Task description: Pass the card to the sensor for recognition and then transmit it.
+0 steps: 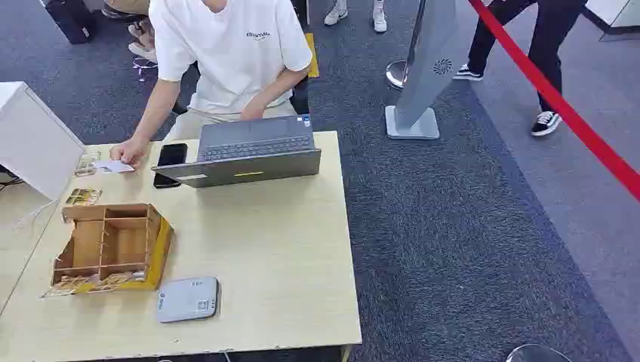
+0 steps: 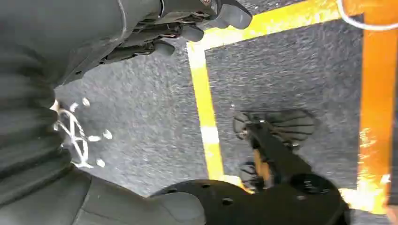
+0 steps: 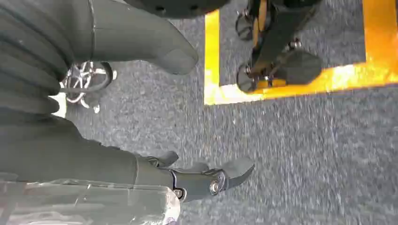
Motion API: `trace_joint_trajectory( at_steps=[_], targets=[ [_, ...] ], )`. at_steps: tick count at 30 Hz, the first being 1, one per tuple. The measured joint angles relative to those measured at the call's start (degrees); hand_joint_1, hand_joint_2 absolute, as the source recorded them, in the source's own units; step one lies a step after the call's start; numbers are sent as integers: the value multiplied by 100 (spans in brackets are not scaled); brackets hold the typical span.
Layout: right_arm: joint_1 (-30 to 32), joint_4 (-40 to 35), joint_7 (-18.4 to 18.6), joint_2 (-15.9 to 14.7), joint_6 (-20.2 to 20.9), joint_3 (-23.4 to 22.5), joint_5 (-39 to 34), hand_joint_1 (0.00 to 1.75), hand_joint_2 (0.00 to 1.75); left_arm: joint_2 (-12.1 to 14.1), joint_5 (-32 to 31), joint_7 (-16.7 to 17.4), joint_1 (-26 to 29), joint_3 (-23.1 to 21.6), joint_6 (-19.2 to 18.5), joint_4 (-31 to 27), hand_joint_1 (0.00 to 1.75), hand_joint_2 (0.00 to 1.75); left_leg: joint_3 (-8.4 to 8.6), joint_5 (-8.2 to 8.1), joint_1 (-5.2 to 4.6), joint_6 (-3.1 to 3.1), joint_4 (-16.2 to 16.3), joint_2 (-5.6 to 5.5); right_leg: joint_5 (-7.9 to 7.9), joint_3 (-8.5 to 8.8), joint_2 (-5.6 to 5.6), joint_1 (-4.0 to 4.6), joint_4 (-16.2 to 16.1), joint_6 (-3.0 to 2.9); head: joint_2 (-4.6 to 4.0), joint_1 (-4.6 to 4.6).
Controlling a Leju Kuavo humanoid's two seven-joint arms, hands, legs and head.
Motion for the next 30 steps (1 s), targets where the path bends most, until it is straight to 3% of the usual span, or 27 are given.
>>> trace_joint_trajectory(
  at_steps=[4, 5, 6, 7, 13, 14, 15, 26, 27, 30],
  targets=[
    [94, -70, 76, -83, 96, 433, -501, 0, 175, 46, 85, 131, 79, -426, 28, -57, 0, 175, 0, 0, 0, 0, 0, 0, 0, 0, 0, 0, 0, 0, 0, 0],
    [115, -89, 102, -98, 111, 558, -652, 0, 175, 70, 107, 198, 95, -557, 37, -76, 0, 0, 0, 0, 0, 0, 0, 0, 0, 0, 0, 0, 0, 0, 0, -2],
    [135, -107, 122, -129, 125, 651, -774, 0, 175, 76, 125, 216, 115, -656, 52, -90, 0, 0, 0, 0, 0, 0, 0, 0, 0, 0, 0, 0, 0, 0, 0, 0],
    [154, -122, 140, -140, 157, 753, -898, 0, 175, 87, 153, 266, 129, -762, 65, -105, 0, 175, 0, 0, 0, 0, 0, 0, 0, 0, 0, 0, 0, 0, 0, -2],
    [166, -151, 179, -177, 184, 885, -1037, 0, 175, 127, 216, 275, 146, -887, 83, -138, 0, 175, 0, -1, 0, 1, 0, 0, 0, 0, 0, 0, 0, 0, 0, 2],
    [154, -151, 170, -177, 162, 828, -938, 0, 175, 131, 231, 249, 137, -824, 81, -138, 0, 0, 0, -1, 0, 1, 0, 0, 0, 0, 0, 0, 0, 0, 0, 0],
    [142, -149, 155, -175, 151, 777, -838, 0, 0, 135, 251, 231, 125, -755, 74, -138, 0, 0, 0, -1, 0, 1, 0, 0, 0, 0, 0, 0, 0, 0, 0, -2],
    [-59, -55, -7, -24, -113, -159, 308, 0, 0, 157, 396, -64, -55, 462, -55, -135, 0, 0, 0, 1, 0, 0, 0, 0, 1, 1, 0, 0, 0, 0, 0, -2],
    [-75, -46, -11, -11, -135, -227, 374, 0, 0, 157, 400, -72, -67, 548, -57, -135, 0, 175, 1, 1, 0, 0, 0, 0, 0, 1, 0, 0, 0, 0, 0, 0],
    [-173, 31, -70, 92, -223, -674, 814, 0, 0, 155, 454, -195, -147, 1117, -118, -133, 0, 175, 0, 1, 0, 0, 0, 0, 0, 1, 0, 0, 0, 0, 0, -2]
  ],
)
